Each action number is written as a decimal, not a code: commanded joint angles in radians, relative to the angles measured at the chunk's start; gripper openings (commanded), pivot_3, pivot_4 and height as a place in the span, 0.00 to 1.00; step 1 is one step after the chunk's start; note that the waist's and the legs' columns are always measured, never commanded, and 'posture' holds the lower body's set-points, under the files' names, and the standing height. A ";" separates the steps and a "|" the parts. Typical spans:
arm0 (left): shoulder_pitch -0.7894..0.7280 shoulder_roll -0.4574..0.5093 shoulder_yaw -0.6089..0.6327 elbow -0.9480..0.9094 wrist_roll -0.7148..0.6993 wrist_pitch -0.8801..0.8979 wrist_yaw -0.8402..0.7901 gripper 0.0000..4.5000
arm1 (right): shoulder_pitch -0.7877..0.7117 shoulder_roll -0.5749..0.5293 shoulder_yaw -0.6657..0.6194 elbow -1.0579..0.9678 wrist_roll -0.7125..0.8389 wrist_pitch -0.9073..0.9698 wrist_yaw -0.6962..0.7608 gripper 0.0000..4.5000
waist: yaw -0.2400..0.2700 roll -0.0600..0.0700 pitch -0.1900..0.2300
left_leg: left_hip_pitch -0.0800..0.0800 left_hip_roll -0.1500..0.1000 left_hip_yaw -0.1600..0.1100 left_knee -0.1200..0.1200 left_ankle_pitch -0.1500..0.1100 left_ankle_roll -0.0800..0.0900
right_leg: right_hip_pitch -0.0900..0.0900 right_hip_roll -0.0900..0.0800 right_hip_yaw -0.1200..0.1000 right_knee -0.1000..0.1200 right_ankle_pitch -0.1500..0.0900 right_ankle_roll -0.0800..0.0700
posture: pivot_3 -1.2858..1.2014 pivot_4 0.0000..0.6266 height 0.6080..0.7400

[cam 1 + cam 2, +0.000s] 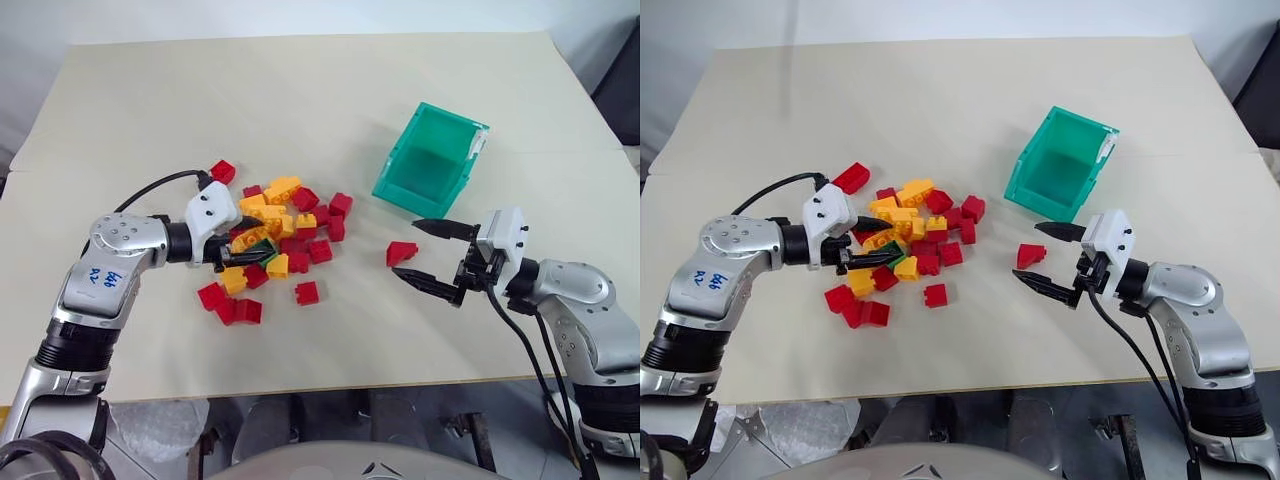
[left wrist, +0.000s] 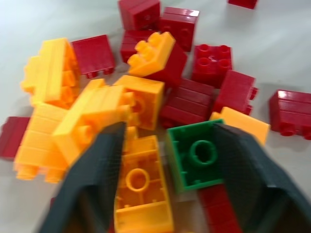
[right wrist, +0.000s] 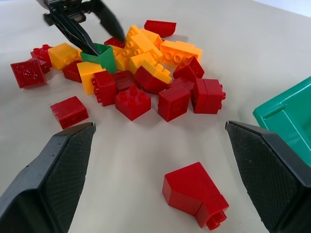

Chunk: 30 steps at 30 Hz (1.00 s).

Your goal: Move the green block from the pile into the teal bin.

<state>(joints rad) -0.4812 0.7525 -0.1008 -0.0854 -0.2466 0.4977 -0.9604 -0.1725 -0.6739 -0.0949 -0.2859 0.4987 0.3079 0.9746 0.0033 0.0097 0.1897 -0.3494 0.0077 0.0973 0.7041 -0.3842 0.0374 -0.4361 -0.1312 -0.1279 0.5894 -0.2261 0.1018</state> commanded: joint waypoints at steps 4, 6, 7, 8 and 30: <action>0.010 -0.057 0.056 0.023 -0.077 -0.040 -0.037 0.25 | 0.005 -0.011 -0.036 -0.039 0.024 -0.002 -0.009 1.00 | 0.000 0.000 0.000 | 0.001 0.000 0.000 0.001 0.000 0.000 | 0.000 0.000 0.001 0.001 0.000 0.000 | 0.52 0.24 1.00; 0.007 -0.063 0.064 0.038 -0.100 -0.033 -0.070 0.25 | -0.001 -0.011 -0.032 -0.033 0.022 -0.003 -0.008 1.00 | 0.000 0.000 0.000 | -0.001 0.000 -0.001 0.003 0.000 0.000 | 0.000 0.000 0.000 0.001 0.000 0.000 | 0.52 0.24 1.00; 0.006 -0.060 0.061 0.043 -0.096 -0.028 -0.074 0.25 | -0.003 -0.011 -0.032 -0.031 0.022 -0.004 -0.007 1.00 | -0.001 0.000 0.000 | -0.002 0.000 -0.001 0.003 0.000 0.000 | -0.001 0.000 0.000 0.001 0.000 0.000 | 0.52 0.24 1.00; 0.004 -0.053 0.053 0.047 -0.081 -0.045 -0.082 0.25 | -0.008 -0.010 -0.029 -0.028 0.021 -0.003 -0.007 1.00 | -0.001 0.000 0.000 | -0.003 0.000 -0.001 0.004 0.000 0.000 | -0.002 0.000 0.000 0.001 0.000 0.000 | 0.52 0.24 1.00; 0.031 0.028 -0.046 0.012 0.073 -0.078 -0.058 0.90 | -0.020 -0.012 -0.024 -0.008 0.008 -0.012 0.001 1.00 | -0.002 0.000 0.000 | -0.003 0.001 -0.001 0.004 0.000 0.000 | -0.002 0.000 0.000 0.001 0.000 0.000 | 0.52 0.24 1.00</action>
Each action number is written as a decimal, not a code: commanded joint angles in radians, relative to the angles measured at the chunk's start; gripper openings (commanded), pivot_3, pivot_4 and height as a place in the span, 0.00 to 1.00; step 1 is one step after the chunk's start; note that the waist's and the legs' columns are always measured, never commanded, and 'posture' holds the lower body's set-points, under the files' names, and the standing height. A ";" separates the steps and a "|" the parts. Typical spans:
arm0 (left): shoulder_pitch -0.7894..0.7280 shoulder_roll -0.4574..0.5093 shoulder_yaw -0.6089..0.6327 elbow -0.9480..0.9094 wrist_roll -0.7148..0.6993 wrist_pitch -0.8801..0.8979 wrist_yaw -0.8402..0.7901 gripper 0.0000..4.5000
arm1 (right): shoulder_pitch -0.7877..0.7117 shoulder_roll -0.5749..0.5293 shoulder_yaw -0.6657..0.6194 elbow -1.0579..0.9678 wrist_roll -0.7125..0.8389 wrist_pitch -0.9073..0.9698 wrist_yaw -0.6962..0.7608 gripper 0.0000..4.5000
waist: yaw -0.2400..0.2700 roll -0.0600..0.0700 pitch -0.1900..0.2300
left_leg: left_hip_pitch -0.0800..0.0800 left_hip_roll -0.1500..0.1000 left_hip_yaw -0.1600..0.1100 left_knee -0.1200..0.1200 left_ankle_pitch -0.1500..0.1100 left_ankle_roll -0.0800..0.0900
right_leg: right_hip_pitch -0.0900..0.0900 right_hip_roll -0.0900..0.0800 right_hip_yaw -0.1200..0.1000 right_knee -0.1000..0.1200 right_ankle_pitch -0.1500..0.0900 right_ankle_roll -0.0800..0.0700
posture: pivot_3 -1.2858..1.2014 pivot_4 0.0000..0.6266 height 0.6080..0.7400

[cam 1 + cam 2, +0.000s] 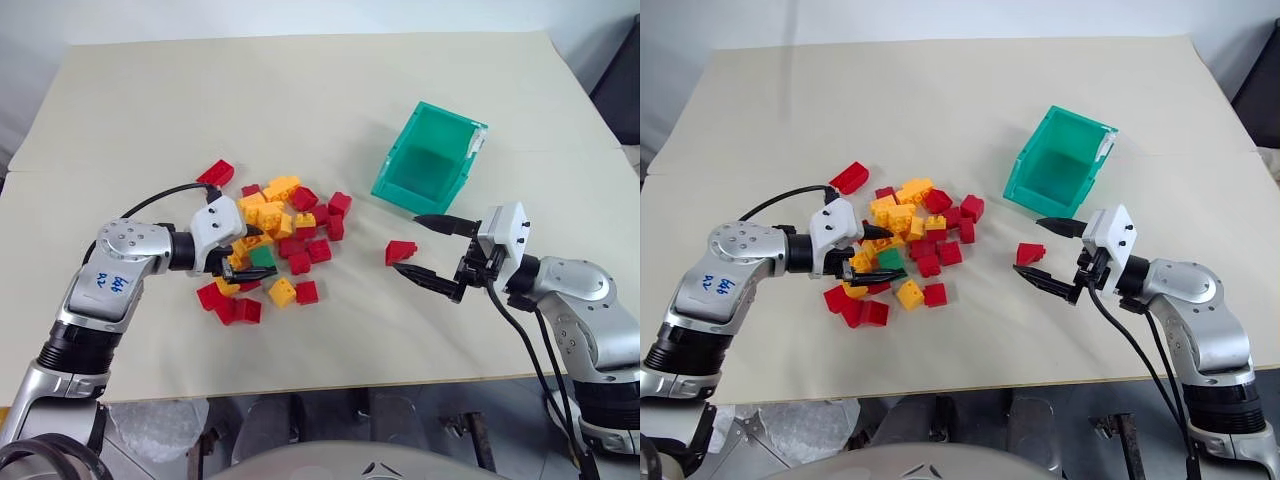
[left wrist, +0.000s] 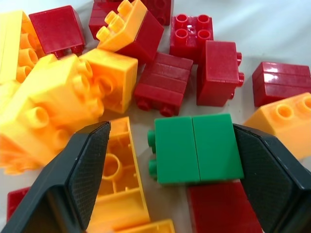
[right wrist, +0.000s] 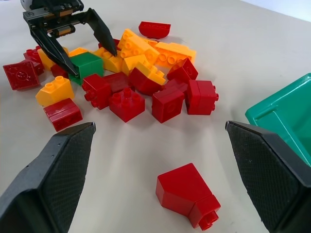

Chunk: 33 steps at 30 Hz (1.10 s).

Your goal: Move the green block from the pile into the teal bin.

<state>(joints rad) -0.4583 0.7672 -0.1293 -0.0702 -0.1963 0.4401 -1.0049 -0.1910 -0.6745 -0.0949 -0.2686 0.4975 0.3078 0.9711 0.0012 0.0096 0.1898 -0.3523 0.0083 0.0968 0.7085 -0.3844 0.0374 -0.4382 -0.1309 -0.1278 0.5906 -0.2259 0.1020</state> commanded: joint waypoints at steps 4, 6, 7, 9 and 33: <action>0.011 0.010 -0.031 -0.004 0.018 -0.037 -0.045 0.81 | -0.002 -0.011 -0.024 -0.024 0.006 -0.013 0.002 1.00 | 0.000 0.000 0.000 | 0.000 0.000 0.000 0.000 0.000 0.000 | 0.000 0.000 0.000 0.000 0.000 0.000 | 0.52 0.24 1.00; 0.014 0.011 -0.036 -0.004 0.018 -0.042 -0.061 0.71 | 0.000 -0.012 -0.025 -0.025 0.005 -0.015 0.002 1.00 | 0.000 0.000 0.000 | 0.000 0.000 0.000 0.000 0.000 0.000 | 0.000 0.000 0.000 0.000 0.000 0.000 | 0.52 0.24 1.00; 0.014 0.015 -0.040 -0.005 0.023 -0.044 -0.066 0.64 | 0.002 -0.013 -0.026 -0.026 0.005 -0.016 0.003 1.00 | 0.000 0.000 0.000 | 0.000 0.000 0.000 0.000 0.000 0.000 | 0.000 0.000 0.000 0.000 0.000 0.000 | 0.52 0.24 1.00; 0.011 0.019 -0.042 -0.002 0.030 -0.044 -0.071 0.51 | 0.003 -0.015 -0.029 -0.028 0.005 -0.015 0.002 1.00 | 0.000 0.000 0.000 | 0.000 0.000 0.000 0.000 0.000 0.000 | 0.000 0.000 0.000 0.000 0.000 0.000 | 0.52 0.24 1.00; -0.367 -0.476 -0.243 0.292 0.045 -0.222 -0.087 0.47 | 0.150 -0.151 -0.292 -0.081 0.089 0.051 0.008 1.00 | 0.026 -0.001 0.000 | -0.003 -0.008 -0.002 0.009 -0.002 0.006 | 0.006 -0.001 0.000 -0.004 0.004 0.006 | 0.52 0.24 1.00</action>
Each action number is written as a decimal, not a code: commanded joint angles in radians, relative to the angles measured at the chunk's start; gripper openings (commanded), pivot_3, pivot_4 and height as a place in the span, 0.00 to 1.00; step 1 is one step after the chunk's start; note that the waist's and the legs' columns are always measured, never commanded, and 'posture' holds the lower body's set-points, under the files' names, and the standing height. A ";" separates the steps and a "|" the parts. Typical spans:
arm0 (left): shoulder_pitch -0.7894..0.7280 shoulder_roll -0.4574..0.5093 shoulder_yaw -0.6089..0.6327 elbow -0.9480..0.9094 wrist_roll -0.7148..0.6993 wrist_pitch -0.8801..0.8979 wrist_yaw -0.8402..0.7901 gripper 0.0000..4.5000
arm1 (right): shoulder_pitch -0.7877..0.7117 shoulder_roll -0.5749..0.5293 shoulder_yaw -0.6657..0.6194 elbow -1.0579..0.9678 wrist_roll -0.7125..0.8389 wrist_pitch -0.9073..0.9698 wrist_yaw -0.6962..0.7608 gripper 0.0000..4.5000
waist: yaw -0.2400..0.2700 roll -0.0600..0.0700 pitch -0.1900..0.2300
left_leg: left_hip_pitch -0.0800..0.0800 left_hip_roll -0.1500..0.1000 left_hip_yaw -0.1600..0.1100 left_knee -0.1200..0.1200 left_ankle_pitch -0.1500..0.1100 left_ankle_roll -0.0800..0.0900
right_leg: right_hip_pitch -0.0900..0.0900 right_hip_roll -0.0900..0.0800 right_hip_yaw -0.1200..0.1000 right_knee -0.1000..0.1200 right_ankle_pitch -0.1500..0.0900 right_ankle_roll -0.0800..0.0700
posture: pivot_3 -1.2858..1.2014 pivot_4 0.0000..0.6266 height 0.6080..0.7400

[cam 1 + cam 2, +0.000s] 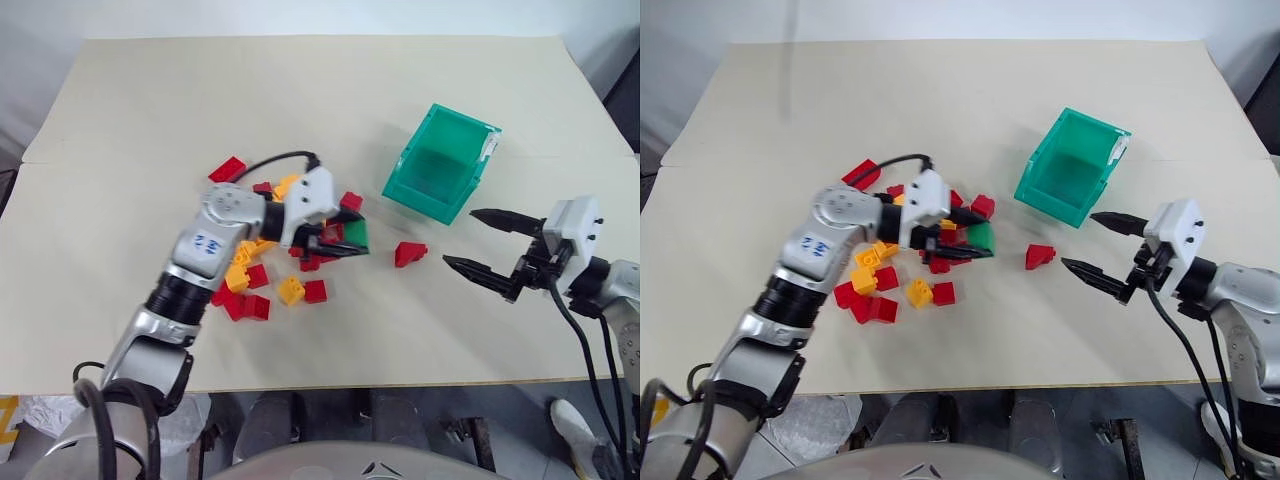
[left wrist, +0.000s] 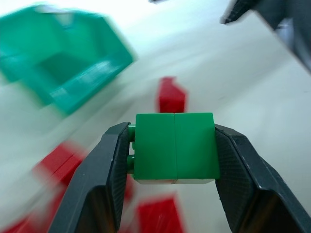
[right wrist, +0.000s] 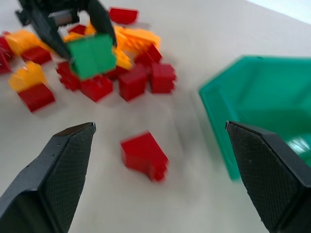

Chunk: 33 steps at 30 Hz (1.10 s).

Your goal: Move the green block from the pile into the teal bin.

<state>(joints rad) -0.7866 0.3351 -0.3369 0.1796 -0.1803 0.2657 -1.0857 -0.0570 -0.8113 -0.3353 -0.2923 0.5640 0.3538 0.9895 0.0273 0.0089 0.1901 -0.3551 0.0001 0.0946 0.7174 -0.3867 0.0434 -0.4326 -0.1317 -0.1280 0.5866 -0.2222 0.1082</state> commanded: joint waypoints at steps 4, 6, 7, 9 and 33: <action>-0.063 -0.055 -0.074 0.130 0.104 -0.068 0.009 0.69 | 0.062 -0.006 -0.099 -0.115 0.043 0.028 -0.046 1.00 | -0.003 0.000 0.000 | 0.001 0.000 0.000 0.000 0.000 0.000 | 0.001 0.000 0.001 0.000 0.000 0.000 | 0.52 0.24 1.00; -0.064 -0.044 -0.063 0.125 0.086 -0.082 -0.032 0.82 | 0.107 -0.001 -0.136 -0.154 0.055 0.043 -0.063 1.00 | -0.002 0.000 0.000 | 0.002 0.002 0.000 0.000 0.000 0.000 | 0.000 0.000 0.001 0.001 0.000 0.000 | 0.52 0.24 1.00; -0.065 -0.043 -0.050 0.126 0.077 -0.091 -0.039 0.89 | 0.127 -0.001 -0.151 -0.170 0.059 0.050 -0.070 1.00 | -0.001 0.000 0.000 | 0.002 0.005 0.000 0.000 0.000 0.000 | 0.000 0.000 0.001 0.001 0.000 0.000 | 0.52 0.24 1.00; -0.064 -0.041 -0.031 0.125 0.060 -0.095 -0.054 0.99 | 0.153 -0.005 -0.171 -0.190 0.064 0.063 -0.081 1.00 | -0.001 0.000 0.000 | 0.001 0.005 0.000 0.000 0.000 0.001 | 0.001 -0.001 0.001 0.001 0.000 0.000 | 0.52 0.24 1.00; 0.236 0.272 0.416 0.002 -0.328 -0.089 -0.355 0.99 | -0.144 -0.215 0.156 -0.282 0.049 0.447 -0.157 1.00 | -0.013 0.000 0.000 | 0.002 0.007 -0.001 0.002 -0.003 0.001 | 0.000 -0.002 0.001 -0.001 0.002 0.000 | 0.52 0.24 1.00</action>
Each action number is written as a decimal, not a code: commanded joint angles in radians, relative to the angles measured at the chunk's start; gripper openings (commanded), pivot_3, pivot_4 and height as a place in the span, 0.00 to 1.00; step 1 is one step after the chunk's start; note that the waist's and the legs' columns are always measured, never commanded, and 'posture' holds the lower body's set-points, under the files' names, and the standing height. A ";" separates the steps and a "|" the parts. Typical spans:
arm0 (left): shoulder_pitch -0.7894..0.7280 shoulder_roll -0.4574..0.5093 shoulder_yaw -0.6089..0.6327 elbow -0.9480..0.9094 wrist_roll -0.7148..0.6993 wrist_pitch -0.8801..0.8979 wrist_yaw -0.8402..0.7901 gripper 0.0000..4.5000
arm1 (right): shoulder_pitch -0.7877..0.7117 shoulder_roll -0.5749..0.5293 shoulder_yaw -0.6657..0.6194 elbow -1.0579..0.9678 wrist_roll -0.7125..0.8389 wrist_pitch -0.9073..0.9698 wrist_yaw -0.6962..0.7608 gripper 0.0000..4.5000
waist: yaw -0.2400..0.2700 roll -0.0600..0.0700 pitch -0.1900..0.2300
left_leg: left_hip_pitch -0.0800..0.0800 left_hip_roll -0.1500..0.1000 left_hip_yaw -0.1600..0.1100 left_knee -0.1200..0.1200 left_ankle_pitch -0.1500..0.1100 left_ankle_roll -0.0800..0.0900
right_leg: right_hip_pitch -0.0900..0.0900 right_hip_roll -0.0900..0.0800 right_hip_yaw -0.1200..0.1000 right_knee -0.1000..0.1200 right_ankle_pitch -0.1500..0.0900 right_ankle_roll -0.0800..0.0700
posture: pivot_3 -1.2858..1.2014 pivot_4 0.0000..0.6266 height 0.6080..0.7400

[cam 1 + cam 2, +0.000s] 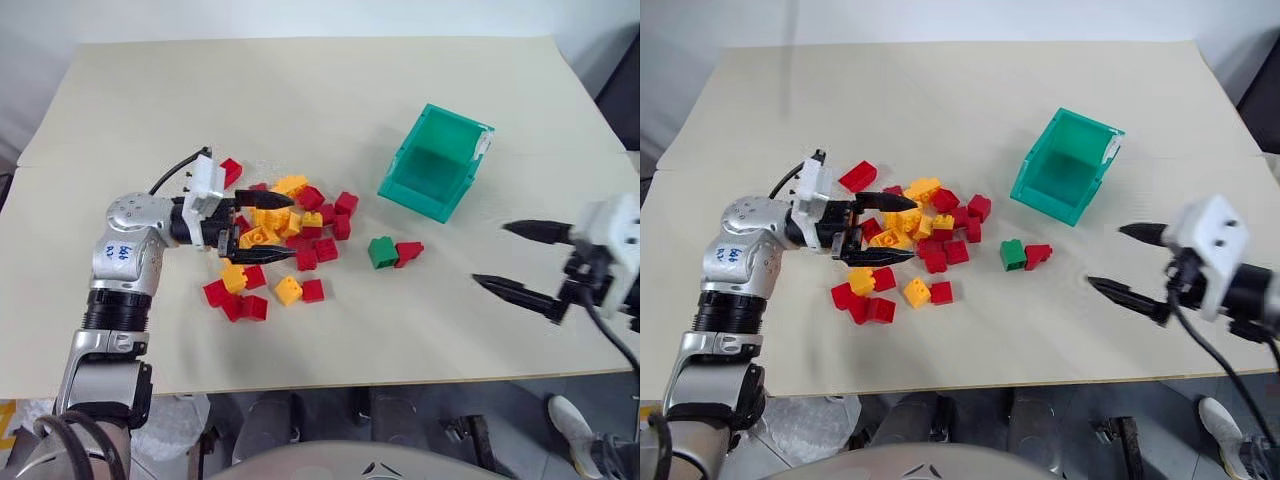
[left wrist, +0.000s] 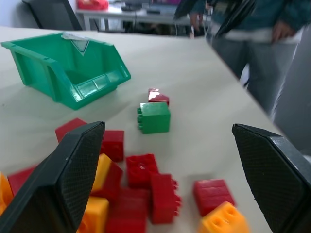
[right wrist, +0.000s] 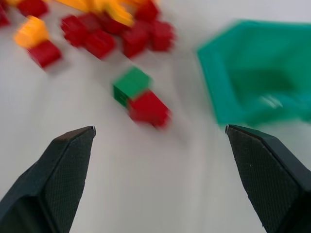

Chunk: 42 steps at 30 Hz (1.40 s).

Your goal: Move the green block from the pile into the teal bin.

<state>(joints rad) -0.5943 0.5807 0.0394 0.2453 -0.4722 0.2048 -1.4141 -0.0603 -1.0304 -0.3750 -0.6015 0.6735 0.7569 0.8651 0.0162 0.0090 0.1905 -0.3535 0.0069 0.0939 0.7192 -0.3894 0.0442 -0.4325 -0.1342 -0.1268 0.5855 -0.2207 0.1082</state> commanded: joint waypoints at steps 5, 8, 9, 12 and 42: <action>0.170 0.045 0.073 -0.169 -0.045 -0.060 0.002 0.99 | -0.437 0.092 0.535 0.237 -0.248 0.077 -0.046 1.00 | -0.011 0.000 0.000 | -0.003 0.000 -0.001 0.000 0.000 0.000 | -0.001 0.000 -0.003 -0.001 0.000 -0.001 | 0.52 0.24 1.00; 0.205 0.048 0.088 -0.209 -0.055 -0.050 0.027 0.99 | -0.515 0.106 0.612 0.291 -0.289 0.114 -0.018 1.00 | -0.004 0.000 0.000 | -0.009 -0.003 -0.001 0.001 0.000 0.000 | -0.008 -0.002 -0.003 0.001 0.000 0.000 | 0.52 0.24 1.00; 0.226 0.051 0.097 -0.230 -0.057 -0.047 0.040 0.99 | -0.550 0.118 0.646 0.314 -0.297 0.147 -0.009 1.00 | -0.001 0.000 0.000 | -0.013 -0.003 -0.001 0.002 0.000 0.000 | -0.012 -0.002 -0.003 0.001 0.000 0.000 | 0.52 0.24 1.00; 0.299 0.052 0.135 -0.298 -0.067 -0.048 0.091 0.99 | -0.648 0.198 0.750 0.402 -0.335 0.207 0.001 1.00 | -0.014 0.000 0.000 | -0.016 -0.002 0.000 0.003 0.000 0.001 | -0.013 0.000 -0.004 0.000 0.000 0.000 | 0.52 0.24 1.00; 0.111 -0.154 0.030 -0.267 0.075 0.021 0.558 1.00 | -0.786 0.276 0.476 0.592 -0.548 -0.155 -0.203 0.55 | -0.003 0.000 0.000 | -0.016 -0.007 0.001 0.003 0.001 0.001 | -0.013 0.000 -0.002 0.001 0.001 0.002 | 0.52 0.24 1.00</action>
<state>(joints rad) -0.4617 0.4429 0.0784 -0.0210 -0.4176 0.1990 -0.9290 -0.8288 -0.7602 0.1541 -0.0232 0.1475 0.6905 0.6964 0.0136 0.0088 0.1902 -0.3693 -0.0002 0.0951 0.7220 -0.3884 0.0447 -0.4450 -0.1334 -0.1287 0.5863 -0.2193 0.1107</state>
